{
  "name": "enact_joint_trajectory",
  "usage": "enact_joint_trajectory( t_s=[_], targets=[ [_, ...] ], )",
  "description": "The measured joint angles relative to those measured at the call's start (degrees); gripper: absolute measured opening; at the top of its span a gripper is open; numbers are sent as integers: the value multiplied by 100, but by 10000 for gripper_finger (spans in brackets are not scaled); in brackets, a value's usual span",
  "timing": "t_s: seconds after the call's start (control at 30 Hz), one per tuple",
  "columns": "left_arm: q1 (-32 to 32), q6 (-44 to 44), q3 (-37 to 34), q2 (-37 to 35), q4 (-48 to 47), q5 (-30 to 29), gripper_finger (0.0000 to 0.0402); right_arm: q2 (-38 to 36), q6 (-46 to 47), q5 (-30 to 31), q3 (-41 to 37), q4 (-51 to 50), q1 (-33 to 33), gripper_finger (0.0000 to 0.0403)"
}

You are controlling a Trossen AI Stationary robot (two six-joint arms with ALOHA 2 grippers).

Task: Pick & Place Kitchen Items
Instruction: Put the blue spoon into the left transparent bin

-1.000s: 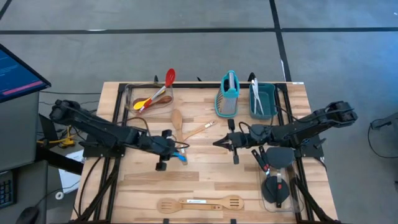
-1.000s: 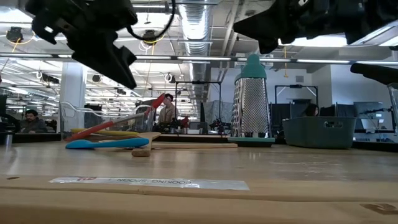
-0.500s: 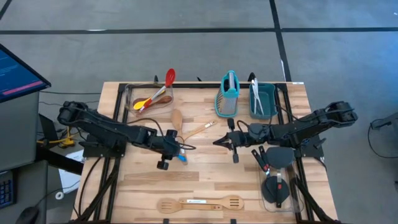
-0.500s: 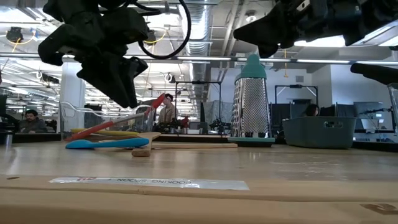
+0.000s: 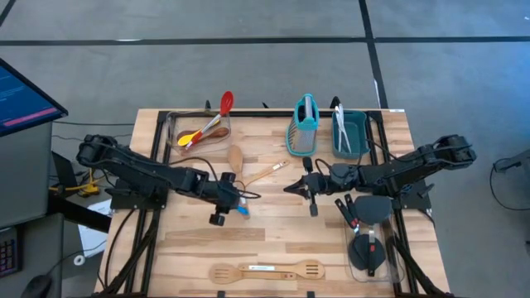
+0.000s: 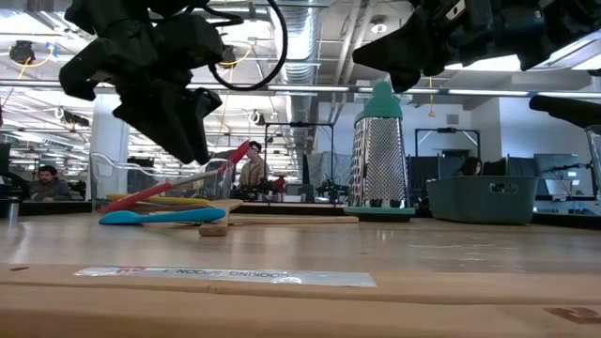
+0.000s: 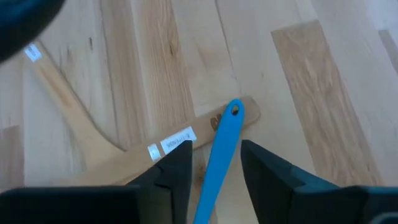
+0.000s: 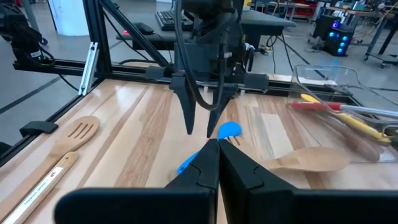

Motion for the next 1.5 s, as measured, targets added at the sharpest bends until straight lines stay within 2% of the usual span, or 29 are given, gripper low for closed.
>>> enact_joint_trajectory(
  t_s=[0.17, 0.3, 0.57, 0.93, 1.27, 1.5],
  targets=[
    [0, 0, -207, -2, 9, 11, 161, 0, 3, 0, 0, -2, 2, 0],
    [0, 0, -400, -2, 132, 10, 172, 0, 2, 0, 0, -2, 0, 0],
    [194, -2, -720, -2, 638, 27, 172, 0, 1, 2, 4, 94, 2, 0],
    [466, -4, -968, 15, 939, 458, 167, 0, 1, 4, 4, 96, 1, 0],
    [466, 3, -947, 890, 1430, 609, 162, 0, 1, 7, 4, 105, 2, 0],
    [466, -15, -946, 955, 1548, 615, 149, 0, -2, 9, 4, 88, 0, 0]
  ],
)
